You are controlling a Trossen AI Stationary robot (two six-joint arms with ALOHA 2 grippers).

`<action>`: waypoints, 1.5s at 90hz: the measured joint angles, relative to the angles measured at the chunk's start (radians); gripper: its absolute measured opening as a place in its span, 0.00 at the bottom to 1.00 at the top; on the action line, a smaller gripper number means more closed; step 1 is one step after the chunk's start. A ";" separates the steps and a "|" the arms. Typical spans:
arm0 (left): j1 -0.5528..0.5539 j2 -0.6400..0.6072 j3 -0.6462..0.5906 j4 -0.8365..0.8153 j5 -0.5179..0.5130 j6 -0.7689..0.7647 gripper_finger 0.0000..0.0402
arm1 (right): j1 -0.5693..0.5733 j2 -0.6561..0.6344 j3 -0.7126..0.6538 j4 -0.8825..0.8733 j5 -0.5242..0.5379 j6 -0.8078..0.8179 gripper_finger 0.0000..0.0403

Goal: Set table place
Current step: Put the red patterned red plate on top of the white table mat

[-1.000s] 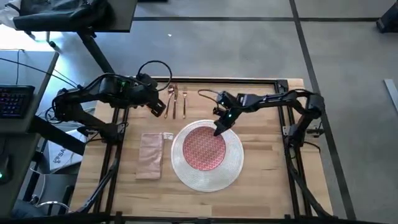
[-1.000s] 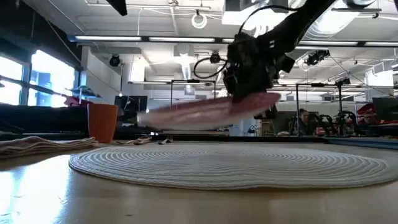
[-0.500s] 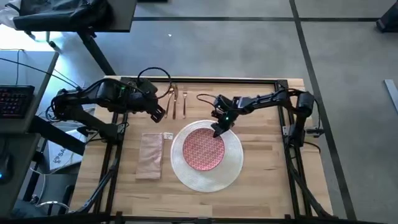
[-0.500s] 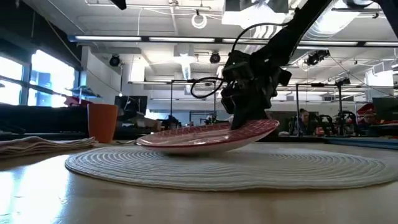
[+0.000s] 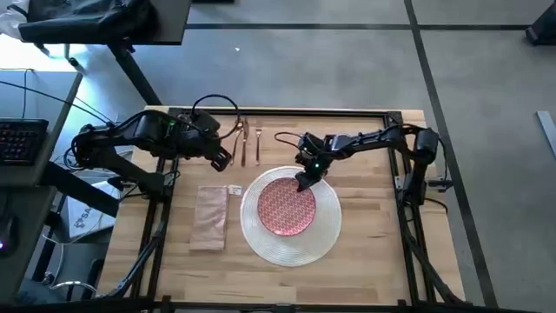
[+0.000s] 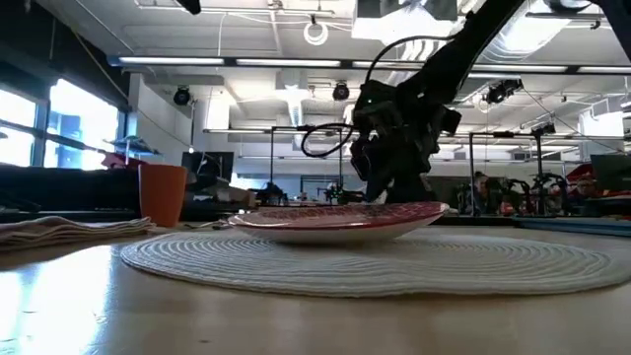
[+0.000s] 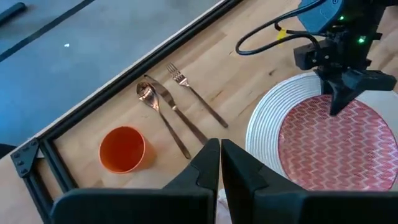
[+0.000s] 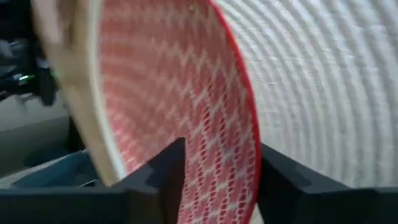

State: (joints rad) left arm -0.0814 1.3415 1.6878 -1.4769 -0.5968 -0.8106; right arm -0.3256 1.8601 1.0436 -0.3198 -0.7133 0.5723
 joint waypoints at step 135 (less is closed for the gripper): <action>0.002 0.000 0.000 0.041 -0.018 0.001 0.00 | 0.216 0.062 0.122 -0.112 0.291 0.056 0.36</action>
State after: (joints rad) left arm -0.0799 1.3415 1.6878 -1.4357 -0.6147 -0.8097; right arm -0.1097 1.9224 1.1655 -0.4316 -0.4225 0.6285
